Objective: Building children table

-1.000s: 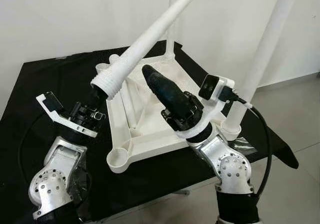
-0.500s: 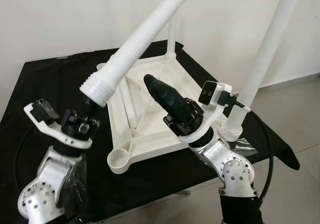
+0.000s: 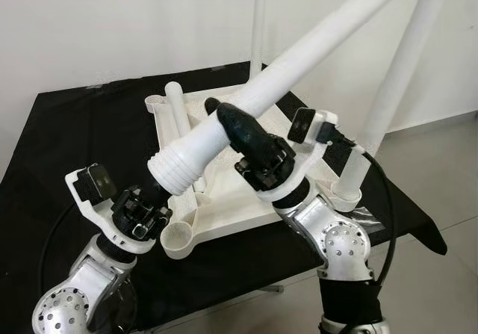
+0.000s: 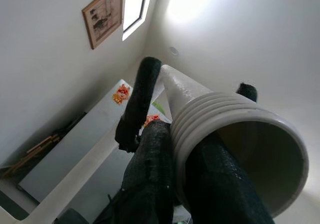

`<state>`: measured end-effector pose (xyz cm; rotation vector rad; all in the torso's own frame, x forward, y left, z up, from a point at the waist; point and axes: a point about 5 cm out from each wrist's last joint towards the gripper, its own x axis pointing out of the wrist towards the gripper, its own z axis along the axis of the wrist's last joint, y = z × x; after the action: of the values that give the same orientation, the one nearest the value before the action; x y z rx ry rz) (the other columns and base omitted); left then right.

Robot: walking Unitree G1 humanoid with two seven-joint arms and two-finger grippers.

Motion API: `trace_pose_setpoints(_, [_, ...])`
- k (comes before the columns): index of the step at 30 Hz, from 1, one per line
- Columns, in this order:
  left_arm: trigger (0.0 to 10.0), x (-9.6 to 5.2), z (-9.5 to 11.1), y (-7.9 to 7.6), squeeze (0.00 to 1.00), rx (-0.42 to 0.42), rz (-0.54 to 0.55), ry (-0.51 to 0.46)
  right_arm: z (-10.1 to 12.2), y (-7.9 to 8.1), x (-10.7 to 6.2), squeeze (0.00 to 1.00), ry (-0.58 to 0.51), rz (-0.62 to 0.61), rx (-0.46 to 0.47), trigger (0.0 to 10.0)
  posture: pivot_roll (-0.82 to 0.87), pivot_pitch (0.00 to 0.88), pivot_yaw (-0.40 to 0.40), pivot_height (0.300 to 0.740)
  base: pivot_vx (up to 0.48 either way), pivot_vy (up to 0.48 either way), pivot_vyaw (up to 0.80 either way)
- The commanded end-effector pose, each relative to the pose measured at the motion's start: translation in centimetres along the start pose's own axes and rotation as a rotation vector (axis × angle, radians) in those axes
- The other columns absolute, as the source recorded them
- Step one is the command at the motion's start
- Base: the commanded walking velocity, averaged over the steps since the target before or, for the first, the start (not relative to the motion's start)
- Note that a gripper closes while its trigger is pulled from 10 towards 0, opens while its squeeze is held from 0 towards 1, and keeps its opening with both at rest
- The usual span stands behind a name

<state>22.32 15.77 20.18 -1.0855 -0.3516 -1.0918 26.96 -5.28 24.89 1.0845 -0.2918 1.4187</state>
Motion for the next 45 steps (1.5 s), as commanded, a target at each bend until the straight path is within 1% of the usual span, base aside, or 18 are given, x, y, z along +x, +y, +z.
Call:
trace_pose_setpoints(1, [0.0,0.0,-0.3,-0.3,0.0,-0.009,-0.027,0.026,-0.1,0.0,0.4,0.0,-0.009,0.016,0.022,10.0,0.01,0.0,-0.022,0.74,0.0,0.0,0.0])
trace_pose_setpoints(8, [0.0,-0.2,-1.1,0.0,0.0,-0.031,-0.035,0.056,-0.2,0.3,1.0,0.0,0.005,0.06,0.023,10.0,0.01,0.0,-0.024,0.74,0.0,0.0,0.0])
trace_pose_setpoints(9, [0.0,-0.2,-1.3,0.0,0.0,-0.037,-0.035,0.064,-0.3,0.4,1.1,0.0,0.004,0.074,0.026,4.1,0.01,0.0,-0.023,0.74,0.0,0.0,0.0])
trace_pose_setpoints(10, [0.0,-0.2,-1.3,0.0,0.0,-0.037,-0.035,0.064,-0.3,0.4,1.1,0.0,0.004,0.074,0.026,4.1,0.01,0.0,-0.023,0.74,0.0,0.0,0.0])
trace_pose_setpoints(11, [0.0,-0.3,-1.4,0.0,0.0,-0.041,-0.035,0.07,-0.2,0.5,1.1,0.0,0.004,0.082,0.028,2.4,0.01,0.0,-0.023,0.74,0.0,0.0,0.0])
trace_pose_setpoints(13, [0.0,-0.3,-1.6,0.1,0.0,-0.044,-0.036,0.075,-0.2,0.5,1.1,0.0,0.003,0.086,0.031,2.1,0.01,0.0,-0.023,0.74,0.0,0.0,0.0])
trace_pose_setpoints(14, [0.0,-0.3,-1.7,0.1,0.0,-0.046,-0.035,0.082,-0.2,0.6,1.2,0.0,0.002,0.089,0.032,0.0,0.01,0.0,-0.023,0.74,0.0,0.0,0.0])
trace_pose_setpoints(24, [0.0,-0.5,-2.7,0.3,0.0,-0.071,-0.038,0.108,-0.2,0.6,1.5,0.0,-0.004,0.099,0.035,0.0,0.0,0.0,-0.023,0.74,0.0,0.0,0.0])
trace_pose_setpoints(30, [0.0,-0.8,-3.2,0.6,0.0,-0.07,-0.006,0.117,-0.2,0.6,1.6,0.0,-0.007,0.103,0.042,0.0,0.0,0.0,-0.029,0.74,0.0,0.0,0.0])
trace_pose_setpoints(31, [4.2,-1.0,-3.3,1.0,0.0,-0.054,0.035,0.122,-0.2,0.6,1.6,0.0,-0.006,0.103,0.045,0.0,0.0,0.0,-0.032,0.74,0.0,0.0,0.0])
trace_pose_setpoints(32, [10.0,-1.2,-3.3,1.3,0.31,-0.047,0.06,0.128,-0.2,0.6,1.5,0.0,-0.005,0.101,0.045,0.0,-0.01,0.0,-0.032,0.74,0.0,0.0,0.0])
trace_pose_setpoints(33, [10.0,-1.2,-3.3,1.3,0.31,-0.047,0.06,0.128,-0.2,0.6,1.5,0.0,-0.005,0.101,0.045,0.0,-0.01,0.0,-0.032,0.74,0.0,0.0,0.0])
trace_pose_setpoints(34, [10.0,-1.5,-3.3,1.6,0.75,-0.038,0.085,0.132,-0.2,0.6,1.5,0.0,-0.005,0.099,0.045,0.0,-0.01,0.0,-0.032,0.74,0.0,0.0,0.0])
trace_pose_setpoints(35, [10.0,-1.8,-3.2,1.9,1.0,-0.031,0.112,0.132,-0.2,0.7,1.5,0.0,-0.005,0.098,0.042,0.0,-0.01,0.0,-0.032,0.74,0.0,0.0,0.0])
trace_pose_setpoints(39, [10.0,-3.2,-2.7,2.5,1.0,-0.012,0.179,0.129,0.2,0.7,1.3,0.0,-0.012,0.089,0.02,0.0,-0.02,0.0,-0.026,0.74,0.0,0.0,0.0])
trace_pose_setpoints(41, [10.0,-3.4,-2.5,2.5,1.0,-0.007,0.184,0.127,0.3,0.7,1.3,0.0,-0.013,0.086,0.014,0.0,-0.02,0.0,-0.026,0.74,0.0,0.0,0.0])
trace_pose_setpoints(44, [10.0,-4.7,-1.4,2.7,1.0,0.037,0.233,0.13,0.8,0.5,1.1,0.0,-0.017,0.07,-0.014,0.0,-0.02,0.0,-0.025,0.74,0.0,0.0,0.0])
trace_pose_setpoints(45, [10.0,-4.7,-1.4,2.7,1.0,0.037,0.233,0.13,0.8,0.5,1.1,0.0,-0.017,0.07,-0.014,0.0,-0.02,0.0,-0.025,0.74,0.0,0.0,0.0])
